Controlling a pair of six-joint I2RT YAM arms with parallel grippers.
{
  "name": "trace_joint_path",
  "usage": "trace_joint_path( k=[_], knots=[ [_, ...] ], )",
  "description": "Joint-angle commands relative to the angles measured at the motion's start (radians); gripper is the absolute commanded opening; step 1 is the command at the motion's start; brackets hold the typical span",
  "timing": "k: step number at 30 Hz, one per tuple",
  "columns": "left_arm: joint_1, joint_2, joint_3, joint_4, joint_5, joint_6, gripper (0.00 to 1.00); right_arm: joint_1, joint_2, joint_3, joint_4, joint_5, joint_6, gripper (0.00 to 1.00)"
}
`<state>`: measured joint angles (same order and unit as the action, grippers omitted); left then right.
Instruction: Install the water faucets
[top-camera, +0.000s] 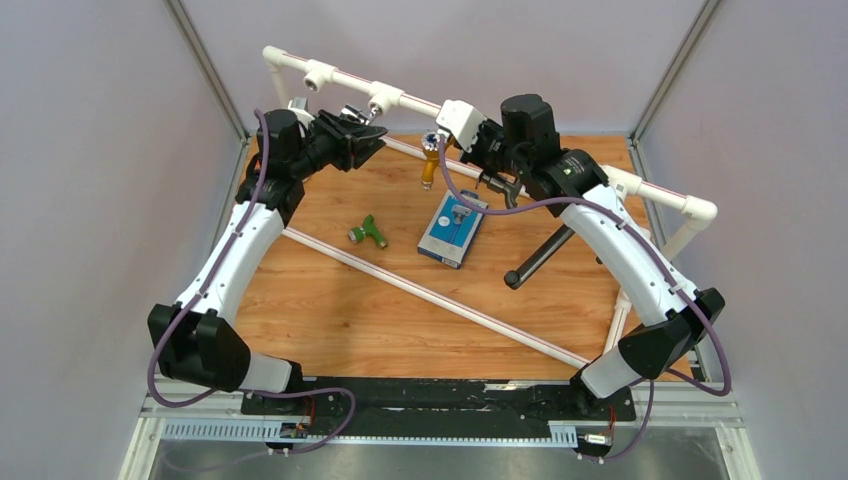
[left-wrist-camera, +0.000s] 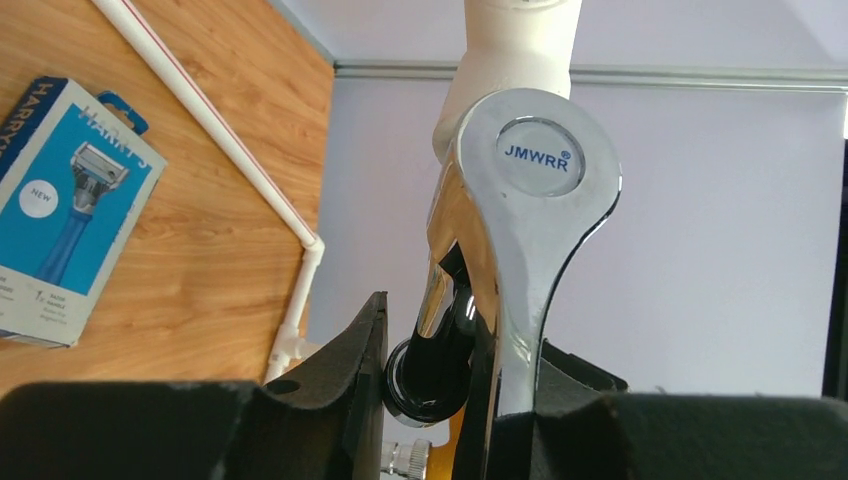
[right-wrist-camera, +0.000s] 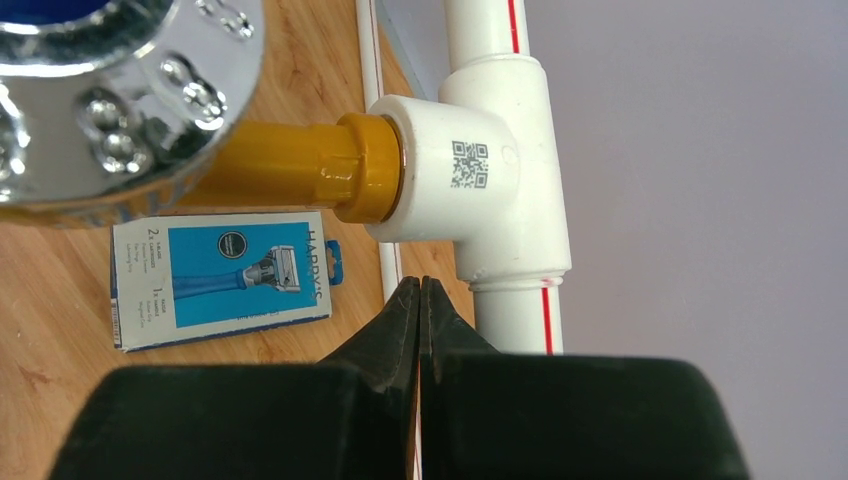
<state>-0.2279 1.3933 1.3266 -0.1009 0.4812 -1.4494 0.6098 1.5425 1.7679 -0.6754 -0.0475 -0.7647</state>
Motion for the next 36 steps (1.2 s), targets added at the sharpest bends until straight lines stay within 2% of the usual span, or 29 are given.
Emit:
trace_joint_path(
  k=[1, 6, 9, 14, 16, 21, 26, 36],
  knots=[
    [-0.057, 0.024, 0.054, 0.217, 0.079, -0.230, 0.00, 0.056, 0.027, -0.044, -0.167, -0.104, 0.019, 0.00],
    [-0.085, 0.032, -0.020, 0.326, 0.074, -0.302, 0.00, 0.056, 0.027, -0.045, -0.167, -0.106, 0.021, 0.00],
    [-0.108, 0.036, -0.027, 0.329, 0.056, -0.307, 0.00, 0.056, 0.028, -0.045, -0.168, -0.112, 0.021, 0.00],
    [-0.128, 0.067, -0.044, 0.430, 0.060, -0.371, 0.00, 0.056, 0.030, -0.045, -0.167, -0.114, 0.021, 0.00],
    [-0.129, 0.076, -0.023, 0.412, 0.054, -0.362, 0.00, 0.056, 0.027, -0.045, -0.167, -0.117, 0.021, 0.00],
    [-0.130, 0.108, 0.126, 0.158, 0.042, -0.094, 0.00, 0.056, 0.028, -0.045, -0.167, -0.115, 0.019, 0.00],
    [-0.129, 0.118, 0.212, -0.081, -0.058, 0.186, 0.00, 0.056, 0.028, -0.044, -0.165, -0.120, 0.019, 0.00],
    [-0.163, 0.118, 0.204, -0.114, -0.248, 0.467, 0.00, 0.057, 0.027, -0.042, -0.165, -0.127, 0.019, 0.00]
  ],
)
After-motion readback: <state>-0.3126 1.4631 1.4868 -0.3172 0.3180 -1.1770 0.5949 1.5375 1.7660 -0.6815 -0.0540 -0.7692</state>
